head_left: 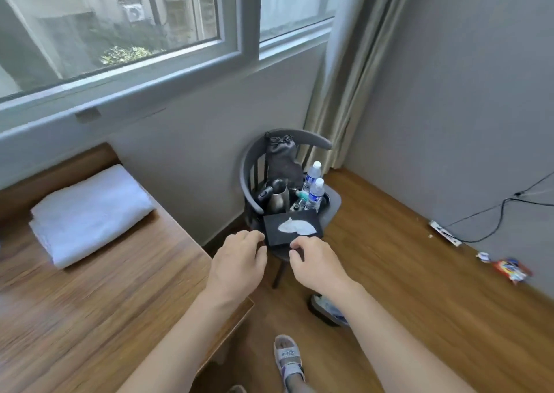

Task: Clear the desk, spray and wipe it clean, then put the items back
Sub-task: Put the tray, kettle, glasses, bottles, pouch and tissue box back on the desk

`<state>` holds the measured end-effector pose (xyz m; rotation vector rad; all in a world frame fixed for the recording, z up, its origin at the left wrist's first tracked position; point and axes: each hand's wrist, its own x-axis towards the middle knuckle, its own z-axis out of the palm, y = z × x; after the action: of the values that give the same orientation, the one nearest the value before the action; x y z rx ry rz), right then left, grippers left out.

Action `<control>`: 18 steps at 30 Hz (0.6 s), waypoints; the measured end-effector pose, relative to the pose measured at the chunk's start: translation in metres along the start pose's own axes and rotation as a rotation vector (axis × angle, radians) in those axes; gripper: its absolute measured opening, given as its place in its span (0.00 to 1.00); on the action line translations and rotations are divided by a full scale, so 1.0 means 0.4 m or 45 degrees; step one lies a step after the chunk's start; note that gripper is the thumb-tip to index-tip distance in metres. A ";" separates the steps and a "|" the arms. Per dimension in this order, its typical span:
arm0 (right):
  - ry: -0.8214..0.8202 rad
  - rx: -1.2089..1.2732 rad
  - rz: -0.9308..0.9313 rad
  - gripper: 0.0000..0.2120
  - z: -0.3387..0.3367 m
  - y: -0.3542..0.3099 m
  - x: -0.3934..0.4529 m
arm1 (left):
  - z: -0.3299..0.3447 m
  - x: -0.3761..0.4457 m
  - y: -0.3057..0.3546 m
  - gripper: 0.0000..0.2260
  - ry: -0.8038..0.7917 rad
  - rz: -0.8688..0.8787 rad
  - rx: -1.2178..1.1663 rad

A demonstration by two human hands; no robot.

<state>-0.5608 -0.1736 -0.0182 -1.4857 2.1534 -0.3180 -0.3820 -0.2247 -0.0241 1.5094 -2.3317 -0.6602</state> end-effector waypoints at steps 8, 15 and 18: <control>0.033 0.013 0.057 0.15 -0.054 0.110 0.023 | 0.082 0.052 0.101 0.16 -0.045 -0.018 -0.011; -0.053 -0.027 -0.107 0.15 -0.127 0.240 0.145 | 0.179 0.141 0.199 0.16 0.019 -0.213 -0.041; -0.106 -0.059 -0.193 0.14 -0.153 0.298 0.209 | 0.223 0.185 0.245 0.16 0.085 -0.317 -0.064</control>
<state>-0.7120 -0.2114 -0.0436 -1.6625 2.0006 -0.2555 -0.5311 -0.2382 -0.0501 1.7867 -2.0822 -0.7095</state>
